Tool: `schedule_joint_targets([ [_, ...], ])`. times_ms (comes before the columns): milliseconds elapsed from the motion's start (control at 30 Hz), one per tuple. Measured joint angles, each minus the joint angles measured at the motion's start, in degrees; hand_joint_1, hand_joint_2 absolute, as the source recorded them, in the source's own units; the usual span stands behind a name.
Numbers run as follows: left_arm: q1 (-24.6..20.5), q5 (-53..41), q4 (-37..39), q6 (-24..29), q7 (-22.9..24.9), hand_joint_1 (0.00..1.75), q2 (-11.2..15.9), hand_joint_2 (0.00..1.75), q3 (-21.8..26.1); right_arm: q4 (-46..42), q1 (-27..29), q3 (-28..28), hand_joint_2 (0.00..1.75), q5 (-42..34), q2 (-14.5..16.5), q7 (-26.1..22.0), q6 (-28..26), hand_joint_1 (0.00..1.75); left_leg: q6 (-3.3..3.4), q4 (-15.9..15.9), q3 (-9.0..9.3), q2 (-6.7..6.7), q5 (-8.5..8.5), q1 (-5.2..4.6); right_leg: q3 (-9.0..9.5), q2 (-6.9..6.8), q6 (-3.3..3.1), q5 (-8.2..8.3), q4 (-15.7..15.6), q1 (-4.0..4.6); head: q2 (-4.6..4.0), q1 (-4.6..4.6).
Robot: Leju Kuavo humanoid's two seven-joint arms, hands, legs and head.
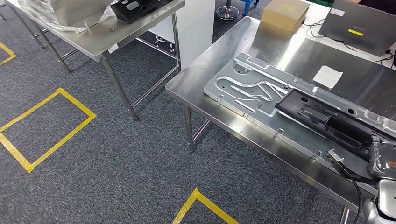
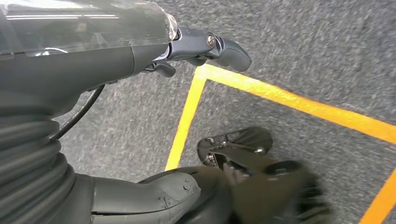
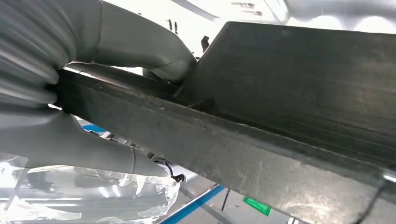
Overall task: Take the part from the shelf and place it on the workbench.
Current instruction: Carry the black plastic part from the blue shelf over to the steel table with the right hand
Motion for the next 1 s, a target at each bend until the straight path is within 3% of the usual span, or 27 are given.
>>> schedule_joint_targets([
  [67,-0.07,0.11,0.00,0.10,-0.40,0.00,0.04,1.75,0.24,-0.28,0.67,0.14,1.75,0.20,0.56,0.01,-0.02,1.75,0.37,-6.29,2.70,-0.34,2.35,-0.07,-0.19,0.51,0.33,-0.03,0.27,0.22,0.00,0.04],
  [100,-0.10,0.21,0.01,0.19,-0.43,0.00,0.04,1.75,0.34,-0.39,1.00,0.16,1.75,0.26,0.73,0.05,-0.06,1.75,0.39,-7.42,3.06,-0.47,2.53,-0.09,-0.31,0.65,0.32,-0.10,0.37,0.32,0.00,0.07],
  [200,-0.06,0.53,0.01,0.64,-0.01,0.00,-0.01,1.75,0.79,-0.75,2.18,0.16,1.75,0.54,1.08,0.11,-0.14,1.75,0.39,-7.72,3.02,-0.45,2.79,-0.17,-0.39,0.74,0.23,0.01,0.28,0.38,0.00,0.14],
  [333,-0.09,1.01,0.00,0.79,0.25,0.00,0.07,1.75,1.45,-1.17,3.08,0.16,1.75,0.84,1.28,0.06,-0.17,1.75,0.87,-7.70,2.86,-0.46,3.11,-0.29,-0.40,0.72,0.97,0.56,-0.23,0.26,0.00,0.14],
  [467,-0.09,1.19,0.01,0.21,0.12,0.00,0.08,1.75,1.96,-1.51,3.77,0.15,1.75,1.12,1.48,-0.19,-0.32,1.75,0.96,-7.67,2.81,-0.45,3.15,-0.37,-0.37,0.73,1.18,0.70,-0.42,0.19,0.00,0.14],
  [1000,-0.12,1.04,0.00,-0.19,1.02,0.00,0.10,1.75,3.02,-1.57,4.18,-0.12,1.75,1.18,3.10,-0.94,-2.20,1.75,1.02,-7.65,2.82,-0.44,3.17,-0.41,-0.50,0.72,1.27,0.74,-0.29,0.20,0.00,0.11],
])
